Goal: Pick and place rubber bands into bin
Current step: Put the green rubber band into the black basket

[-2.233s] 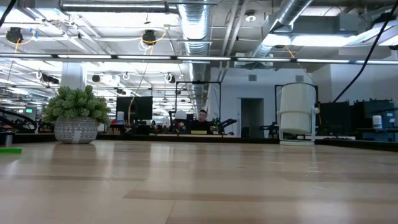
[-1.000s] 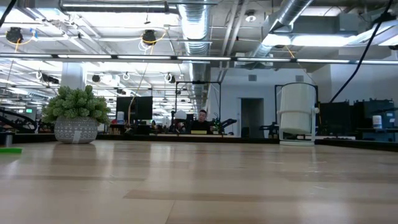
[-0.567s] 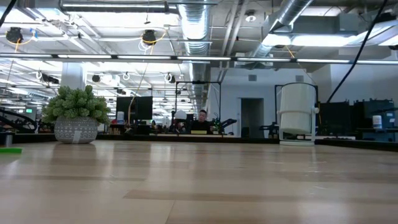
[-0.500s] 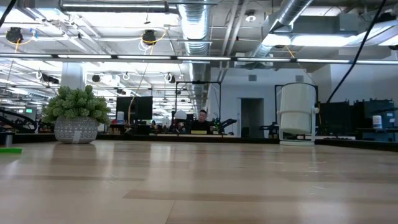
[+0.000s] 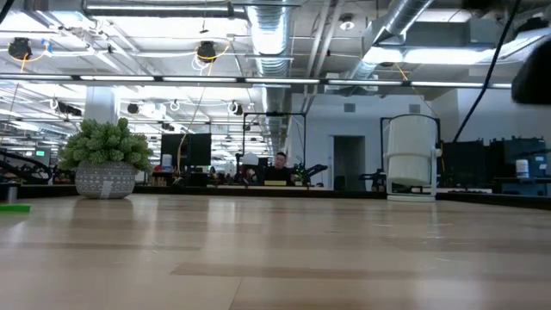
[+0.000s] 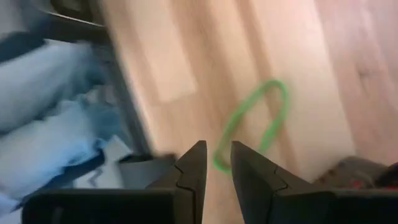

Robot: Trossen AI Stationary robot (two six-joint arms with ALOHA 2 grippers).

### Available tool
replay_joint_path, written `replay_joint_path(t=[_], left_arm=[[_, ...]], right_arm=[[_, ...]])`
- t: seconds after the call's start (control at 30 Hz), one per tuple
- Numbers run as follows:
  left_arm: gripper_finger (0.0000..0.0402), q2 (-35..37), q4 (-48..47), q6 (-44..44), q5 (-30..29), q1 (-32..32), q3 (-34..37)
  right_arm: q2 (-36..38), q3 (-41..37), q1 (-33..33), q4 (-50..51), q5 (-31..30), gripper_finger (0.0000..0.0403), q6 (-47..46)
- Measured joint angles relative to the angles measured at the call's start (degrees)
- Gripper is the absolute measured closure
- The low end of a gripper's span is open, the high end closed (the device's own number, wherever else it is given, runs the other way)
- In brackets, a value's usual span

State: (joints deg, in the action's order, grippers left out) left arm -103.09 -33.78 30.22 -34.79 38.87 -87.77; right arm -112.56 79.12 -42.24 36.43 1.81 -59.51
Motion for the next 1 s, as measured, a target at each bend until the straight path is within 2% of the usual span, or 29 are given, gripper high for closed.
replay_joint_path(t=[0.2,0.67,1.0], left_arm=[[0.029,0.0,0.2,0.1,-0.2,2.1,0.0],[0.029,0.0,0.2,1.1,-0.6,3.9,0.0],[0.029,0.0,0.2,1.5,-0.6,4.1,0.0]], right_arm=[[-4.1,1.5,2.0,2.3,1.8,0.0335,1.5],[-4.0,1.4,2.8,0.7,2.6,0.0335,-0.1],[-4.0,1.4,2.6,0.7,0.7,0.0335,-2.0]])
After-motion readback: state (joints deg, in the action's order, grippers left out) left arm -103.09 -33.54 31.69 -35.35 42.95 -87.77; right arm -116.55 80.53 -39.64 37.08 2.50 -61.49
